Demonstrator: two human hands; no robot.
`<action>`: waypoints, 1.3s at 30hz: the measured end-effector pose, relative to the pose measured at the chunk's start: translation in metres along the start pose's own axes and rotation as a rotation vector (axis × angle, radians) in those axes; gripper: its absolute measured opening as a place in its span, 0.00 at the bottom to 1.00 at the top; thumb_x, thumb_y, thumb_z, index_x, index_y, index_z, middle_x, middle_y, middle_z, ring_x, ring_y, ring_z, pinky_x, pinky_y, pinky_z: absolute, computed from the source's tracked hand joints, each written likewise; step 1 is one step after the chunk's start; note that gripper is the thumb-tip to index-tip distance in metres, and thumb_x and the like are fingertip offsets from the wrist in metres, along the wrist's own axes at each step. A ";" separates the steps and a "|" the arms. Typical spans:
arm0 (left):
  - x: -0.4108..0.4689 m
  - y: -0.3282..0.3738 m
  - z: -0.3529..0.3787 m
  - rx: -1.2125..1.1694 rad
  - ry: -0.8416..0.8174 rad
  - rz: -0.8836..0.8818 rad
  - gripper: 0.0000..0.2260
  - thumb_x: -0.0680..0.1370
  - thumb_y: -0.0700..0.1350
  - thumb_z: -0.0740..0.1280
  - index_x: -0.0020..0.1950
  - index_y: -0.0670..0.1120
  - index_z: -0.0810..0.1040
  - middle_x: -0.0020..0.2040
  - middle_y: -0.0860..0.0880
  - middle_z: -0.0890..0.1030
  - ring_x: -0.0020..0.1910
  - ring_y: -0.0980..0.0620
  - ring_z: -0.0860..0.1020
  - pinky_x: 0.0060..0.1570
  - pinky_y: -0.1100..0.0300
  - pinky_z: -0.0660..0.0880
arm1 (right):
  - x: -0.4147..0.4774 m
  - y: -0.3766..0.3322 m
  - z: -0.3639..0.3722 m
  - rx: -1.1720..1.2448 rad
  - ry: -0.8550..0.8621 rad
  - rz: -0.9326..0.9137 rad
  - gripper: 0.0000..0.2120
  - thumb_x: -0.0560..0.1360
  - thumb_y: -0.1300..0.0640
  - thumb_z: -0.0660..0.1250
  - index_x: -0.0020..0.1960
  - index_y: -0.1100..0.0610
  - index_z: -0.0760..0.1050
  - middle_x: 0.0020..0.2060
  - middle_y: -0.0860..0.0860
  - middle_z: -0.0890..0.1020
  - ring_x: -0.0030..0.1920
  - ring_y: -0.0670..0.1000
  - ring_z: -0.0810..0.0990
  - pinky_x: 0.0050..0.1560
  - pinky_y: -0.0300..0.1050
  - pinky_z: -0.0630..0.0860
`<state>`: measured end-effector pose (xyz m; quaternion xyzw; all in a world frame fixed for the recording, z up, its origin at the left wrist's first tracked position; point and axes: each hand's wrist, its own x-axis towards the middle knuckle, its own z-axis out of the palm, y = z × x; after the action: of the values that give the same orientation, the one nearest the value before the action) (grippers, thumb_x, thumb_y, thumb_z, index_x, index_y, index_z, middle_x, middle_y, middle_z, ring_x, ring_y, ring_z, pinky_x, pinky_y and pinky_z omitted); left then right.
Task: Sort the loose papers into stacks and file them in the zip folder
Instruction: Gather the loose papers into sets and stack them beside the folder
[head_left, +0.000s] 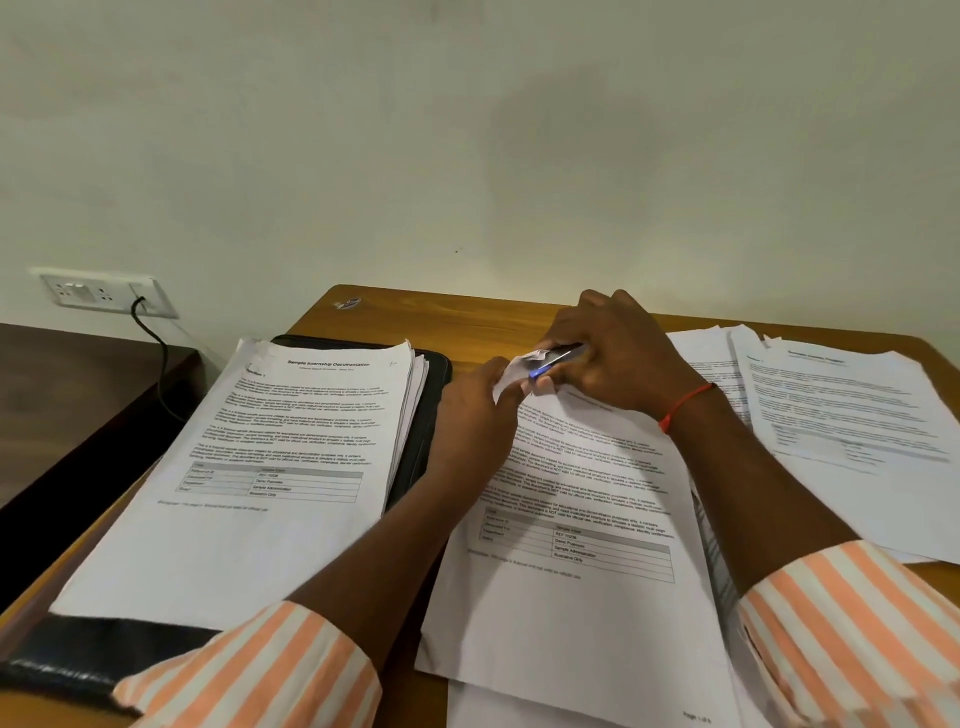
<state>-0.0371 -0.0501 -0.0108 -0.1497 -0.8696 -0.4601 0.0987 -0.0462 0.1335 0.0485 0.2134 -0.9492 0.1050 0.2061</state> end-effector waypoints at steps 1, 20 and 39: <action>-0.001 0.000 0.000 0.000 -0.004 0.003 0.05 0.83 0.49 0.65 0.54 0.49 0.79 0.38 0.57 0.77 0.34 0.58 0.74 0.34 0.65 0.65 | 0.000 0.000 0.000 -0.013 0.002 -0.008 0.17 0.71 0.36 0.67 0.52 0.45 0.84 0.41 0.37 0.78 0.44 0.45 0.70 0.47 0.46 0.61; 0.008 -0.006 -0.009 -0.340 -0.087 -0.325 0.11 0.82 0.47 0.66 0.64 0.53 0.75 0.56 0.52 0.82 0.53 0.50 0.82 0.55 0.45 0.82 | 0.009 0.017 0.026 0.285 -0.036 0.323 0.16 0.81 0.58 0.66 0.68 0.58 0.74 0.56 0.56 0.79 0.54 0.55 0.77 0.53 0.48 0.72; 0.002 -0.018 -0.006 -0.439 -0.016 -0.394 0.05 0.81 0.49 0.66 0.50 0.50 0.80 0.44 0.54 0.83 0.43 0.55 0.82 0.37 0.65 0.72 | 0.226 -0.009 0.164 0.048 -0.410 0.312 0.17 0.79 0.60 0.67 0.68 0.57 0.76 0.66 0.58 0.77 0.64 0.58 0.76 0.64 0.46 0.71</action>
<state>-0.0447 -0.0649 -0.0208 0.0007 -0.7623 -0.6463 -0.0345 -0.2851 -0.0034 0.0016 0.0859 -0.9898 0.1128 -0.0146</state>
